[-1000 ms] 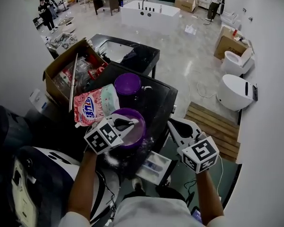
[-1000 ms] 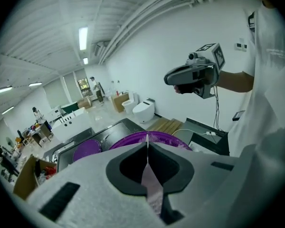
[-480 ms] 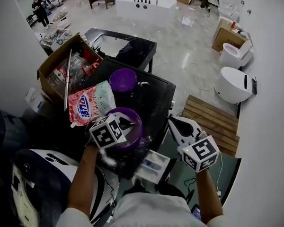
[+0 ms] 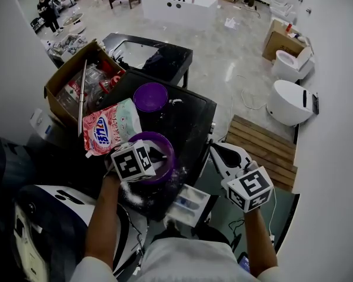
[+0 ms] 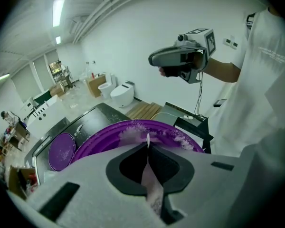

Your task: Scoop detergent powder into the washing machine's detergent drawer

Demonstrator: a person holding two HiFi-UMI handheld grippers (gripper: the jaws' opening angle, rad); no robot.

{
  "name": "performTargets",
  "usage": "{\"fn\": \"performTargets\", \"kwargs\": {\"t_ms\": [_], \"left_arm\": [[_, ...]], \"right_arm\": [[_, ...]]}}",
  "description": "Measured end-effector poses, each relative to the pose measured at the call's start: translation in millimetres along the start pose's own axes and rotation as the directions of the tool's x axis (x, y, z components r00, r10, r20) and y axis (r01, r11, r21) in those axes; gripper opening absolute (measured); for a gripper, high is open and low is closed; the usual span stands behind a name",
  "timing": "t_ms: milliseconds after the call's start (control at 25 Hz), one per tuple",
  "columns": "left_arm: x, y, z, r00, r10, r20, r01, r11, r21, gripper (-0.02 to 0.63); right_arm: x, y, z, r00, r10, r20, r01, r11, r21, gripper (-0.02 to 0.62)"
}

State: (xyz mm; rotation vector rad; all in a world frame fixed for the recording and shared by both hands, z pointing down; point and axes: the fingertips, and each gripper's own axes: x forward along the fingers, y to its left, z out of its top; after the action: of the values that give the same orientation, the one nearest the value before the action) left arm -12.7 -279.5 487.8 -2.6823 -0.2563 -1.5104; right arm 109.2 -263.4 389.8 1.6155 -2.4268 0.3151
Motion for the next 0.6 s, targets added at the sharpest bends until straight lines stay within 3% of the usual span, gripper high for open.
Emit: {"fn": "performTargets", "kwargs": {"t_ms": [160, 600], "left_arm": [[1.0, -5.1, 0.3, 1.0, -0.015, -0.009, 0.015, 1.0, 0.006, 0.014], [-7.3, -22.0, -6.5, 0.998, -0.045, -0.045, 0.04, 0.994, -0.102, 0.014]], "right_arm": [[-3.3, -0.7, -1.6, 1.0, -0.005, -0.004, 0.005, 1.0, 0.003, -0.003], [-13.3, 3.6, -0.8, 1.0, 0.02, 0.007, -0.02, 1.0, -0.005, -0.003]]}}
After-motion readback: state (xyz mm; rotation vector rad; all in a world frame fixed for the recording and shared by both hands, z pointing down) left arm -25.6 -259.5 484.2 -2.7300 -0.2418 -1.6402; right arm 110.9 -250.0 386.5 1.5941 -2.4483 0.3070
